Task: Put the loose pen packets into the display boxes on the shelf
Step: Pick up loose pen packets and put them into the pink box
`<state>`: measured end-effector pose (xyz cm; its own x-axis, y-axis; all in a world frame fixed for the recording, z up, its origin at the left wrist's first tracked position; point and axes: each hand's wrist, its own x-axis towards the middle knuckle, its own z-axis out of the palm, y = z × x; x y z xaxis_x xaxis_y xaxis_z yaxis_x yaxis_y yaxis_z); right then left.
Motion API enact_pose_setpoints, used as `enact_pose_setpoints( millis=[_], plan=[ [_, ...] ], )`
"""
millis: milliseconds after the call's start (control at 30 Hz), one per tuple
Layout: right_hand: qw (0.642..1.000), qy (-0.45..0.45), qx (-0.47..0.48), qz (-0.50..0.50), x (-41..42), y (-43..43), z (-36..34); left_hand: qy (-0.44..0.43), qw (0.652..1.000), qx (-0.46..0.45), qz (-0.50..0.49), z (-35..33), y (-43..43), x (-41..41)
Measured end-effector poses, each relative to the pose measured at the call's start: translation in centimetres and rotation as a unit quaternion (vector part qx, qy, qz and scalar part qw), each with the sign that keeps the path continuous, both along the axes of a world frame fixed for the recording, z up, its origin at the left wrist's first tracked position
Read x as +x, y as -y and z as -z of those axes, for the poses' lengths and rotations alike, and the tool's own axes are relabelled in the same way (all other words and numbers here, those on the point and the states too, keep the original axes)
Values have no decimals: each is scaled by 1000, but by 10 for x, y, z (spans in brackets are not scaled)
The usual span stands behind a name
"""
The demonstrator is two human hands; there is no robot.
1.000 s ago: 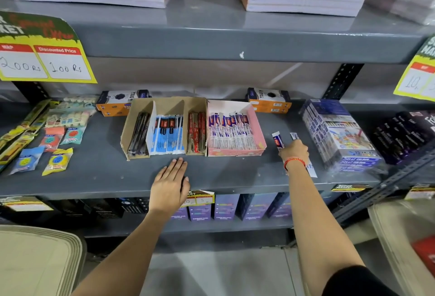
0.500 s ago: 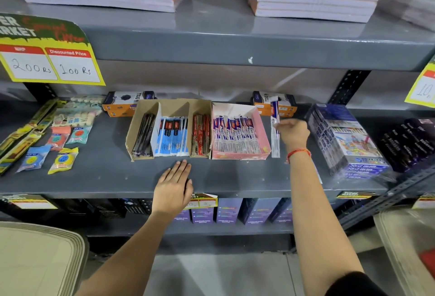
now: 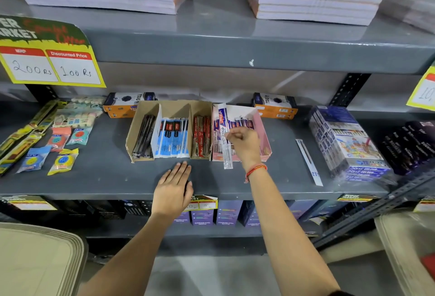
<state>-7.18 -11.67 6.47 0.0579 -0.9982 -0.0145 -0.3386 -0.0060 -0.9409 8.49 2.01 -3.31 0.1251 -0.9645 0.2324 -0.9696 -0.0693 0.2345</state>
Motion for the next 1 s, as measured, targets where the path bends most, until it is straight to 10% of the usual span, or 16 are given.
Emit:
enact_pose_setpoints(
  millis=[767, 1000],
  plan=[
    [953, -301, -27, 21, 4, 59, 29, -5, 1000, 6, 6, 1, 2, 3],
    [859, -449, -137, -205, -3, 59, 34, -2, 1000, 11, 3, 6, 3, 5]
  ],
)
